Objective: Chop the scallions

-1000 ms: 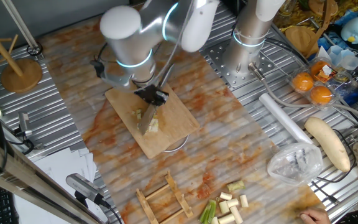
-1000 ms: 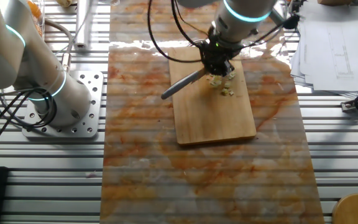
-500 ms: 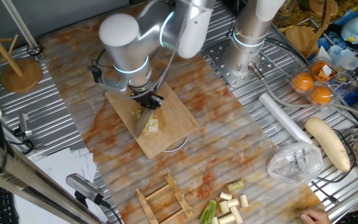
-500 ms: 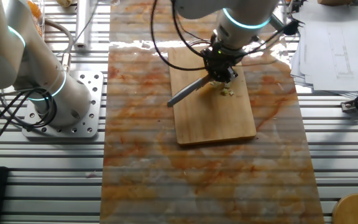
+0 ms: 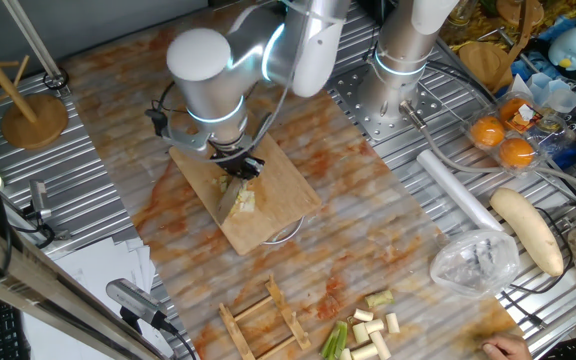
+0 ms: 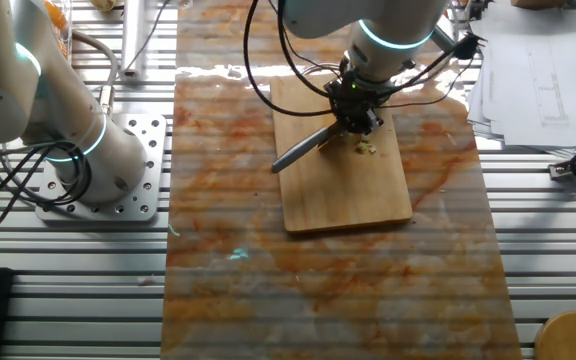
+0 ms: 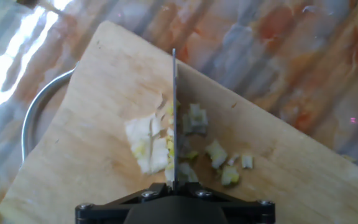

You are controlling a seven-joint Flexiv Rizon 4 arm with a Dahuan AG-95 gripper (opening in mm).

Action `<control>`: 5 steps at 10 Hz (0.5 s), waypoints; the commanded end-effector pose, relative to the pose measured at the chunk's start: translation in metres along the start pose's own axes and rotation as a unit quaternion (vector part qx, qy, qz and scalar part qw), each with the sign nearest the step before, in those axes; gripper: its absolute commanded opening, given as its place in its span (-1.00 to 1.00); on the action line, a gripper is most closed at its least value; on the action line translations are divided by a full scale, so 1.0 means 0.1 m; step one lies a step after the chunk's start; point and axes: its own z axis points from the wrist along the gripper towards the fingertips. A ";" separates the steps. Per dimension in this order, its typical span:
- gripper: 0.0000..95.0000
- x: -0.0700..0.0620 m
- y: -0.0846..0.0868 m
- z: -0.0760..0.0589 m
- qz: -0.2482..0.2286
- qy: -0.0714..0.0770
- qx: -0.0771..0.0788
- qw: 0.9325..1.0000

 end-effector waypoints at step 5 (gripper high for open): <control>-1.00 0.06 -0.14 -0.21 -0.004 0.001 0.004 1.000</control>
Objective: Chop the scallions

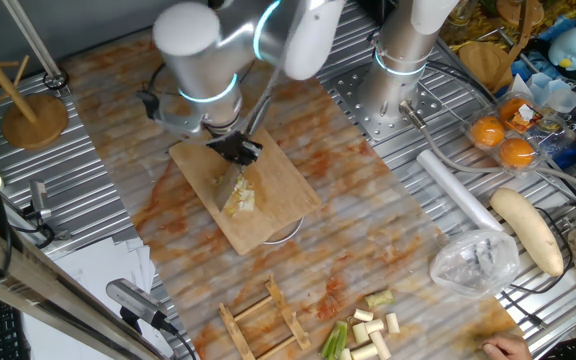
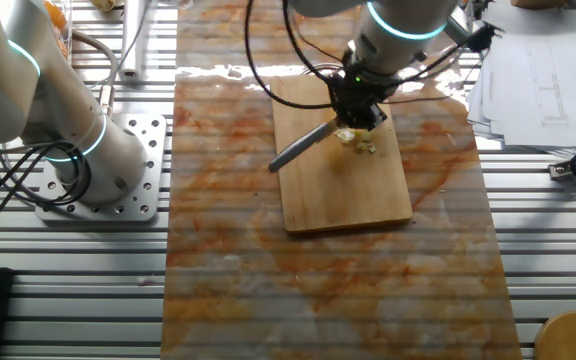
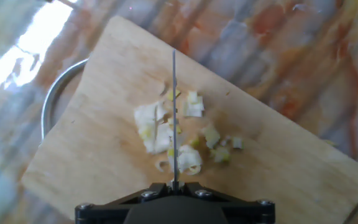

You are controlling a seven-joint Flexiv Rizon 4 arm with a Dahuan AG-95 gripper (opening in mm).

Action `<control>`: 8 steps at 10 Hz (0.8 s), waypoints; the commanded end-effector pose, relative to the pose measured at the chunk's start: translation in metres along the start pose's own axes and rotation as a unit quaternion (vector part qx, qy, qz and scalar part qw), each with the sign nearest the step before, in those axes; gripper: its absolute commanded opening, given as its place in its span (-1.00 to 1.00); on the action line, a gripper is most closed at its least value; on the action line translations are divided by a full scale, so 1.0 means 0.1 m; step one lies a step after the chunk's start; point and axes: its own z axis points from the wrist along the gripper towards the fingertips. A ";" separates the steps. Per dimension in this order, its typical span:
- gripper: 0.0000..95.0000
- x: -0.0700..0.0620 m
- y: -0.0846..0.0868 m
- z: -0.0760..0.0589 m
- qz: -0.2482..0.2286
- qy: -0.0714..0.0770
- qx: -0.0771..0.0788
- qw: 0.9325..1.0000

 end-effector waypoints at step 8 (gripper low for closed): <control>-1.00 -0.07 -0.03 0.13 -0.014 -0.001 -0.003 1.000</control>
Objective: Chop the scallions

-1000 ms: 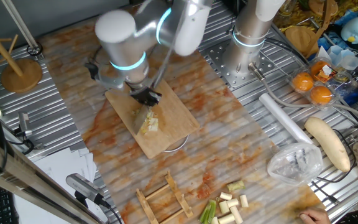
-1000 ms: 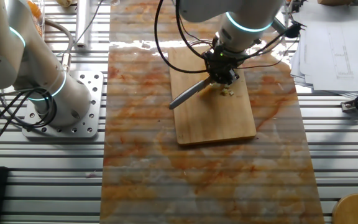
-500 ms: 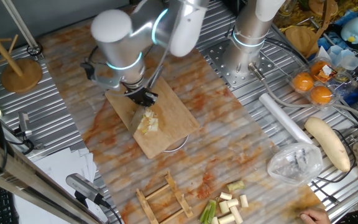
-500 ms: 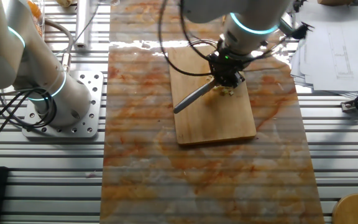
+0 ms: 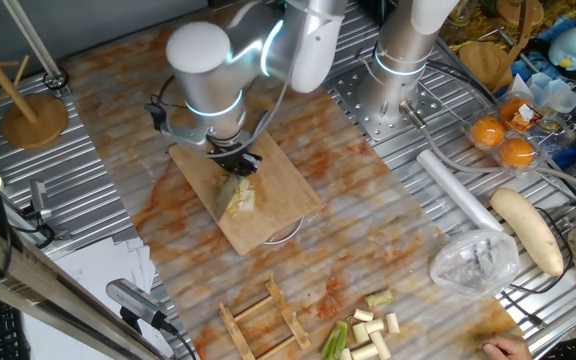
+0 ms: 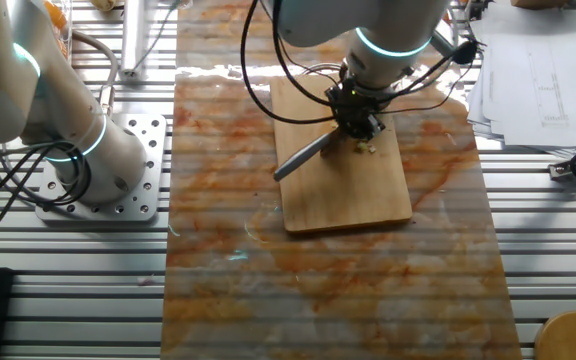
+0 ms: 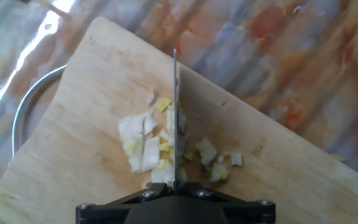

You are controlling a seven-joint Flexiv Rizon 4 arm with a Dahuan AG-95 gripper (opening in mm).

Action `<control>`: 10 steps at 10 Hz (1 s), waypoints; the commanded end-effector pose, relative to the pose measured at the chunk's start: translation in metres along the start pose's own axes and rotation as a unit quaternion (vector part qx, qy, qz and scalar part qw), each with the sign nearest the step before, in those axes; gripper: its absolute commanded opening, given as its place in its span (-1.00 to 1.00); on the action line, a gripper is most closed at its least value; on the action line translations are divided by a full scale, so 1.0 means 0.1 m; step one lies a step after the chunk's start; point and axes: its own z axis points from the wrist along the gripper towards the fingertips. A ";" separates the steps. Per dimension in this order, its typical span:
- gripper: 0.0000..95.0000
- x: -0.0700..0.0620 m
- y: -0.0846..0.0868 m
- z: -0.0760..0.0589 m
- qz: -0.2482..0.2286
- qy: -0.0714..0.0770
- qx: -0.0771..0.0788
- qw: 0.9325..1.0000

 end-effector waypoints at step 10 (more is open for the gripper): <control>-1.00 -0.07 -0.28 -0.20 -0.059 0.016 0.012 0.998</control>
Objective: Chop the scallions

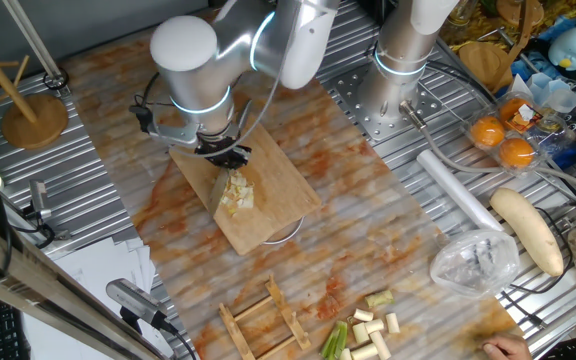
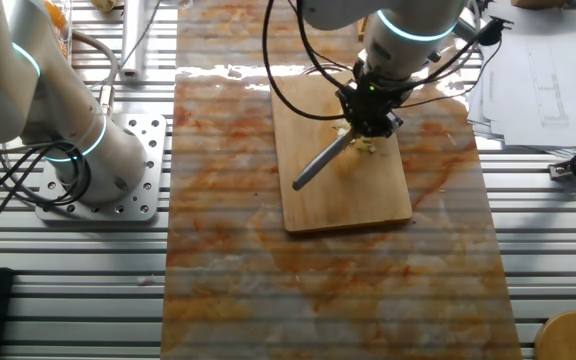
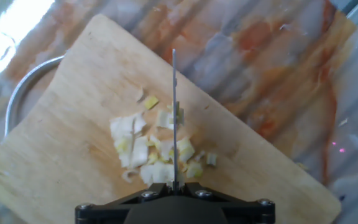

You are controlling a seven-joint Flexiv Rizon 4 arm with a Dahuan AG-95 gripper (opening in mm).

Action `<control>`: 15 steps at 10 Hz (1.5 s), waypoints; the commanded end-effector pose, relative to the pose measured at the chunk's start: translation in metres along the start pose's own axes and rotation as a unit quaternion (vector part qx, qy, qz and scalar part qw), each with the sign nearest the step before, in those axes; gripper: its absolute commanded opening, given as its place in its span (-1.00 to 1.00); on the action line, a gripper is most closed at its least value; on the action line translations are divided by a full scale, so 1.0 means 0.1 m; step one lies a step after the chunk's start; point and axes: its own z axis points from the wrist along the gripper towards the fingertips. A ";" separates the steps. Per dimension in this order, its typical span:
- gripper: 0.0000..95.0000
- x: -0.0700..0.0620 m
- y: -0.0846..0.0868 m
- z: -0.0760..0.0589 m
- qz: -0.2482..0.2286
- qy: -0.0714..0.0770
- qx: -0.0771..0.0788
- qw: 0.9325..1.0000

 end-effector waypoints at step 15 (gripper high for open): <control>-1.00 0.12 0.35 -0.26 0.107 0.006 -0.046 0.993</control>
